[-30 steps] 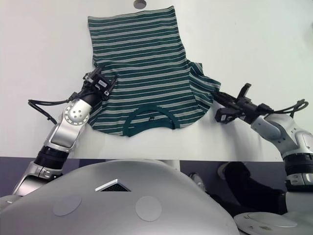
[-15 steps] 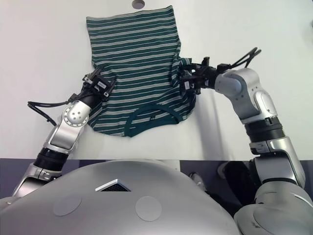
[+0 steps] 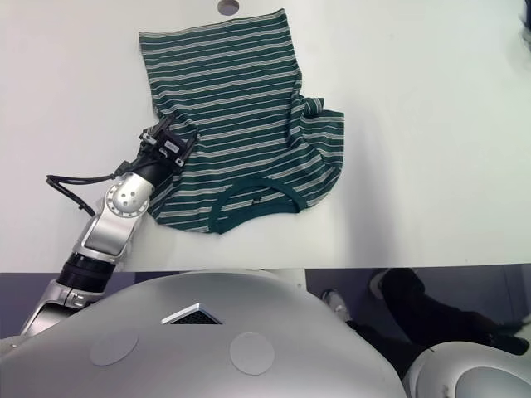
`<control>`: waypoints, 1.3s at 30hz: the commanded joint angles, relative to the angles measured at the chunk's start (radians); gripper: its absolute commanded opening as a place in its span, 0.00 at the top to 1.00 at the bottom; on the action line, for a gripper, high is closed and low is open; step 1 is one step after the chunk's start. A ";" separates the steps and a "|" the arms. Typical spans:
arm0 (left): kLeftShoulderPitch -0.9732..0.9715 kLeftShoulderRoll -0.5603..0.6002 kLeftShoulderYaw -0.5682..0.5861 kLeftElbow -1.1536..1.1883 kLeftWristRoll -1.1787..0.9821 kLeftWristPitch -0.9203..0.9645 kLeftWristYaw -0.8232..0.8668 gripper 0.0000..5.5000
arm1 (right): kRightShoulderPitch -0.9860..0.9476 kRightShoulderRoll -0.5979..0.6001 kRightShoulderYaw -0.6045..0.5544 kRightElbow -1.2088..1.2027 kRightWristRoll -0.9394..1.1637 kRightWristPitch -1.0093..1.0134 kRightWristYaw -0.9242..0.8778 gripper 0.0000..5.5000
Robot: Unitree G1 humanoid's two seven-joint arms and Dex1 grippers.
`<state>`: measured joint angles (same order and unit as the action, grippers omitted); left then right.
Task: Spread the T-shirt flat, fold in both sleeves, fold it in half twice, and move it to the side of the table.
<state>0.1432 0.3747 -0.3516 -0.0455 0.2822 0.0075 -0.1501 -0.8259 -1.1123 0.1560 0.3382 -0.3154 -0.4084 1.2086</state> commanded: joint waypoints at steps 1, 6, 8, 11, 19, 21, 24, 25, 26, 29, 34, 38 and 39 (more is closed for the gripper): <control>0.047 -0.032 0.001 0.090 0.004 -0.067 0.033 0.55 | 0.177 0.367 -0.034 -0.167 0.101 0.269 -0.304 0.51; 0.054 -0.083 0.169 -0.013 -0.005 -0.149 0.196 0.55 | 0.512 0.748 0.122 -0.204 0.098 0.605 -0.551 0.51; 0.053 -0.083 0.208 -0.074 0.005 -0.155 0.213 0.55 | 0.482 0.824 0.203 -0.071 0.019 0.645 -0.625 0.51; 0.032 -0.102 0.252 -0.171 -0.002 -0.150 0.224 0.55 | 0.328 0.903 0.275 0.185 -0.076 0.682 -0.726 0.51; 0.106 -0.126 0.306 -0.355 -0.029 -0.011 0.158 0.55 | 0.205 0.930 0.356 0.421 -0.119 0.644 -0.693 0.51; 0.112 -0.124 0.311 -0.359 -0.028 -0.004 0.143 0.55 | 0.320 0.801 0.382 0.230 -0.140 0.641 -0.601 0.51; 0.099 -0.122 0.324 -0.341 -0.025 -0.014 0.136 0.55 | 0.397 0.714 0.240 -0.010 -0.134 0.617 -0.745 0.51; 0.100 -0.124 0.334 -0.339 -0.029 -0.017 0.137 0.55 | 0.390 0.725 0.161 -0.075 -0.113 0.571 -0.847 0.51; 0.100 -0.124 0.340 -0.336 -0.032 -0.022 0.136 0.55 | 0.387 0.724 0.090 -0.150 -0.084 0.511 -0.913 0.51; 0.092 -0.130 0.357 -0.320 -0.061 -0.004 0.118 0.55 | 0.468 0.617 0.052 -0.317 -0.022 0.429 -0.796 0.51; 0.169 -0.248 0.478 -0.429 -0.387 0.527 0.048 0.55 | 0.754 0.379 0.048 -0.445 0.026 0.315 -0.572 0.51; 0.157 -0.298 0.661 -0.653 -0.738 1.088 0.018 0.52 | 0.809 0.443 -0.007 -0.521 0.005 0.341 -0.686 0.51; 0.127 -0.259 0.711 -0.682 -0.771 1.196 0.002 0.50 | 0.836 0.467 -0.022 -0.558 0.001 0.358 -0.719 0.51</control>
<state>0.3185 0.0816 0.1971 -0.5637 -0.3154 0.8234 -0.1142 -0.0495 -0.6908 0.1998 -0.1065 -0.3069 -0.0736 0.5767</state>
